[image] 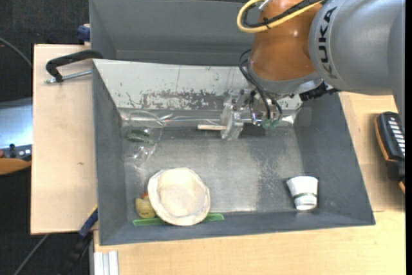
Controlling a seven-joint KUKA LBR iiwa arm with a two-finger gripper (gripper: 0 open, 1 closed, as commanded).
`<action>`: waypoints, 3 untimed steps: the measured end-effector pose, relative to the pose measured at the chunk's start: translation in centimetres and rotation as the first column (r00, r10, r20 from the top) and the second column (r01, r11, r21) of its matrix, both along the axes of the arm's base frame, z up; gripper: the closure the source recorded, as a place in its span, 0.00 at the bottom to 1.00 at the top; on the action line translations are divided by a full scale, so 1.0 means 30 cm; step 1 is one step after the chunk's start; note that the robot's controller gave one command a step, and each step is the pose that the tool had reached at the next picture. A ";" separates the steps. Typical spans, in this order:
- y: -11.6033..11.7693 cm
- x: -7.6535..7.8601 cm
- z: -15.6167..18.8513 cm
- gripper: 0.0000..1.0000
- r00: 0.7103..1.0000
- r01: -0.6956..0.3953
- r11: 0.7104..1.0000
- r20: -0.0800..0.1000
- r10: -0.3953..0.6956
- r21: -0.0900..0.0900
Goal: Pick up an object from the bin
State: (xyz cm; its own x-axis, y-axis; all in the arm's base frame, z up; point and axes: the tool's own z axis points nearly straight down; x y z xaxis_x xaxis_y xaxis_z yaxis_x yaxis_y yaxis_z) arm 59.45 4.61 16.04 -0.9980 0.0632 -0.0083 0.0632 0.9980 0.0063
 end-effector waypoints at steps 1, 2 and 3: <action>0.045 -0.067 -0.109 1.00 0.998 0.059 0.998 0.000 -0.059 0.000; 0.063 -0.052 -0.119 1.00 0.999 0.045 0.999 0.001 -0.045 0.001; 0.049 -0.031 -0.110 1.00 0.999 0.046 0.999 0.004 -0.046 0.001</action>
Offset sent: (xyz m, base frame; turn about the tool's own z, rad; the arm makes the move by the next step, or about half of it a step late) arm -0.0001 0.0180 -0.0296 0.0286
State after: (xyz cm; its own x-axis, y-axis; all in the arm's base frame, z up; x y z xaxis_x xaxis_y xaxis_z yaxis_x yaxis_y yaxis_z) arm 58.52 6.07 12.73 -0.9940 0.1088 -0.0123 0.1088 0.9940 0.0081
